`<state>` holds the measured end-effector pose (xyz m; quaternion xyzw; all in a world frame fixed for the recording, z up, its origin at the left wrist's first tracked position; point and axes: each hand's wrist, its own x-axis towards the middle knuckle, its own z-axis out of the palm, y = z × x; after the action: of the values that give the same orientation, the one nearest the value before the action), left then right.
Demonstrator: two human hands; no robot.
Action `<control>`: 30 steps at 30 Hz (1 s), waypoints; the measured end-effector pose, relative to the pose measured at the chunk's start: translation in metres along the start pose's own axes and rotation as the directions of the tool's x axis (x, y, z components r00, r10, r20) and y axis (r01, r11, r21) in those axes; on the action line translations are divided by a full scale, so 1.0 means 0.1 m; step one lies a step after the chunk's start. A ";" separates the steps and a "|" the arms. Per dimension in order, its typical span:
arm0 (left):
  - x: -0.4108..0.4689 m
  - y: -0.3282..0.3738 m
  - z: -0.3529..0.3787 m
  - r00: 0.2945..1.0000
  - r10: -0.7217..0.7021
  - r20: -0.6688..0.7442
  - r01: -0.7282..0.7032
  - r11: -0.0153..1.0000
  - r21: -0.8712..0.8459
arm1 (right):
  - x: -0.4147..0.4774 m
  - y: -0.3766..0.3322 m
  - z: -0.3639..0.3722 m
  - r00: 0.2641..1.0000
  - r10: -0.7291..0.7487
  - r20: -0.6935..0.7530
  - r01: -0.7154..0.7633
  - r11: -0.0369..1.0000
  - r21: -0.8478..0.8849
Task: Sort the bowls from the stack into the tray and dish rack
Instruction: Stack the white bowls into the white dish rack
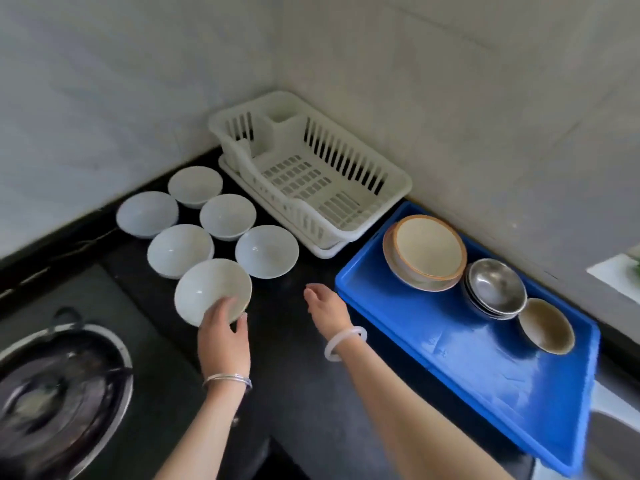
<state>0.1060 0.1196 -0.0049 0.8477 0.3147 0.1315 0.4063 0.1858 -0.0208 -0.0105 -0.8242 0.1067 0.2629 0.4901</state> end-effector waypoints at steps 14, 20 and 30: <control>0.44 -0.63 -0.28 0.892 -0.415 0.179 0.447 0.754 -0.482 | 0.77 -0.44 0.51 0.962 0.266 -0.062 -0.200 0.841 0.503; 0.50 -0.75 -0.27 0.848 -0.423 0.320 0.529 0.627 -0.572 | 0.62 -0.49 0.40 0.959 0.228 -0.169 -0.101 0.831 0.547; 0.60 -0.82 -0.31 0.835 -0.412 0.366 0.547 0.542 -0.638 | 0.12 -0.84 0.42 0.996 0.055 -0.076 -0.029 0.952 0.306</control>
<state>0.1025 0.2156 -0.0499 0.5067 0.4208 0.0536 0.7505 0.2187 0.0585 0.0303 -0.7466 0.1841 0.2188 0.6006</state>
